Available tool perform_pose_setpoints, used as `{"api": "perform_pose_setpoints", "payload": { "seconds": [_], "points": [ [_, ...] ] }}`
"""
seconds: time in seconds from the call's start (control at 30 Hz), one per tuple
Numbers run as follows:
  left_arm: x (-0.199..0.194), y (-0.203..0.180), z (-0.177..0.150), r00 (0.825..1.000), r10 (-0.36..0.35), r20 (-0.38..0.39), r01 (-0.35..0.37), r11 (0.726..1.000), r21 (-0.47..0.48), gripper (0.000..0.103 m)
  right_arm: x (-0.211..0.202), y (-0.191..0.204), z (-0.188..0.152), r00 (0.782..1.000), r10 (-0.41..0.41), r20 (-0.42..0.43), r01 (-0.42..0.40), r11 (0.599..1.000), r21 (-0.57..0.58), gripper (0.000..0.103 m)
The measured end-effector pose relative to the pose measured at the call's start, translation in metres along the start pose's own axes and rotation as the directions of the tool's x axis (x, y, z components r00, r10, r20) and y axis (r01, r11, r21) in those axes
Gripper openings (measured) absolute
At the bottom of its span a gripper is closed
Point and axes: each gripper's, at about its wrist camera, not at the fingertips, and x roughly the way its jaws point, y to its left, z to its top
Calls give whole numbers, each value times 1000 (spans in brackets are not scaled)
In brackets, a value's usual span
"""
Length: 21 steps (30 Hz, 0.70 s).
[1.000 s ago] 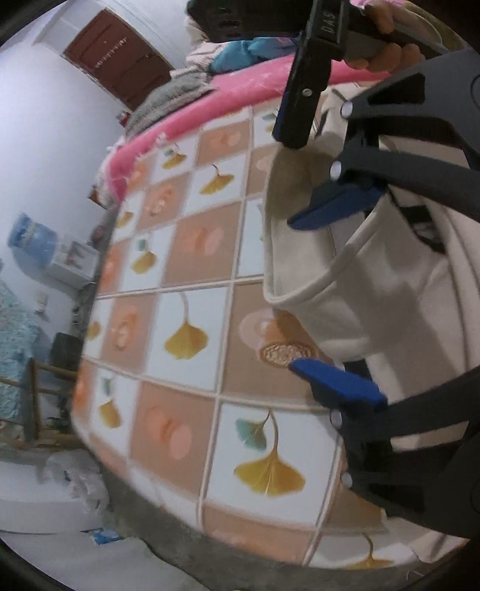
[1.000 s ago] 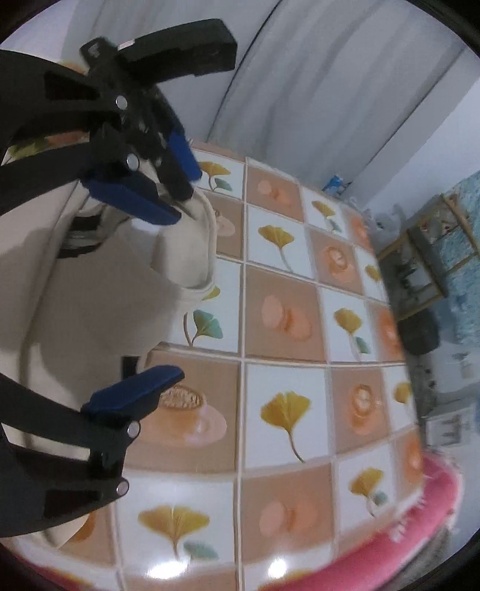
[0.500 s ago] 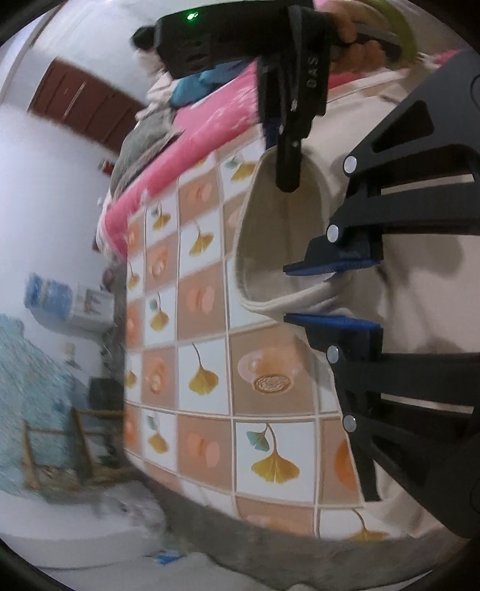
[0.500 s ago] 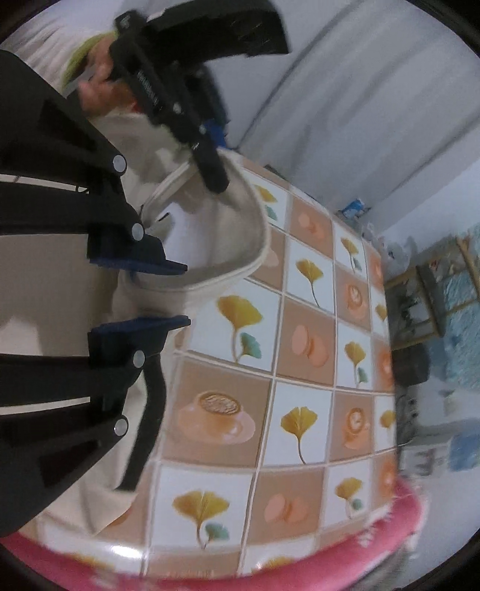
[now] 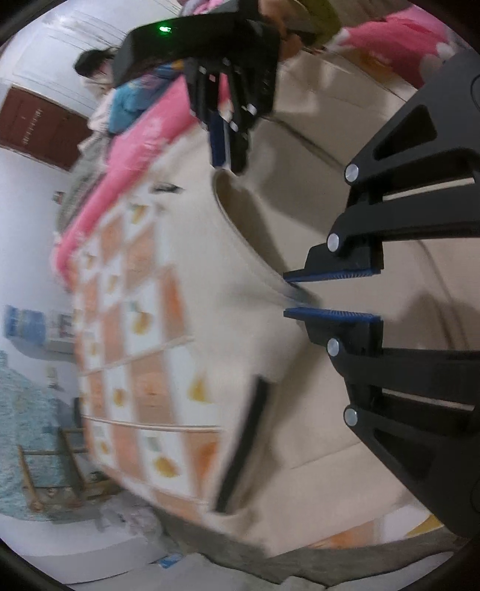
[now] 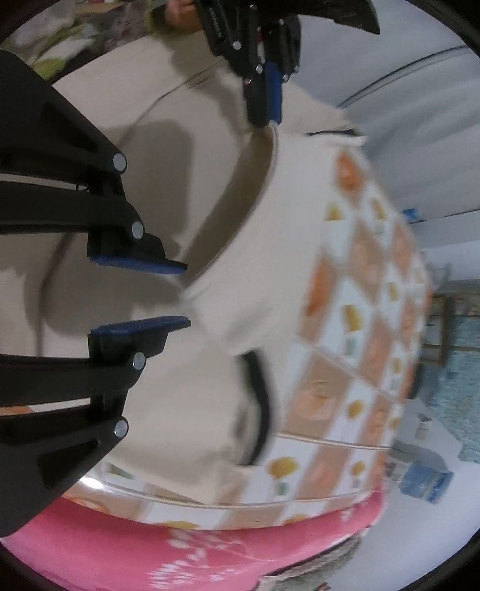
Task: Fold large clothes
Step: 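Lift the collar with both tools and fold it over toward the hem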
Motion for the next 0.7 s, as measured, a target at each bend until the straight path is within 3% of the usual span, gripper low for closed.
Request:
{"api": "perform_pose_setpoints", "payload": {
  "seconds": [0.07, 0.13, 0.27, 0.37, 0.47, 0.53, 0.6, 0.7],
  "points": [
    [-1, 7, -12, 1000, -4, -20, 3, 999, -33, 14, 0, -6, -10, 1000, -18, -17, 18, 1000, 11, 28],
    [-21, 15, -19, 998, -47, 36, 49, 997, -59, 14, -14, -10, -14, 1000, -5, 6, 5, 1000, 25, 28],
    [-65, 24, -9, 978, -95, 188, 109, 992, -63, 14, -55, -12, -10, 993, 16, 120, -21, 999, 34, 28],
    [-69, 23, 19, 970, -57, 236, 74, 995, -62, 14, -72, -5, 18, 975, 59, 215, -70, 997, 44, 28],
    [-37, 17, 49, 978, -9, 210, 25, 997, -75, 14, -50, 8, 51, 967, 122, 226, -139, 988, 61, 28],
    [-10, 12, 57, 983, 47, 176, -35, 997, -68, 14, -25, 18, 66, 974, 113, 197, -127, 990, 62, 28],
    [20, 12, 54, 987, 111, 117, -104, 992, -69, 14, 3, 25, 72, 986, 75, 147, -84, 995, 54, 28],
    [41, 18, 32, 991, 123, 48, -120, 990, -75, 15, 36, 25, 58, 994, 77, 75, -82, 995, 62, 28]
  ]
}}
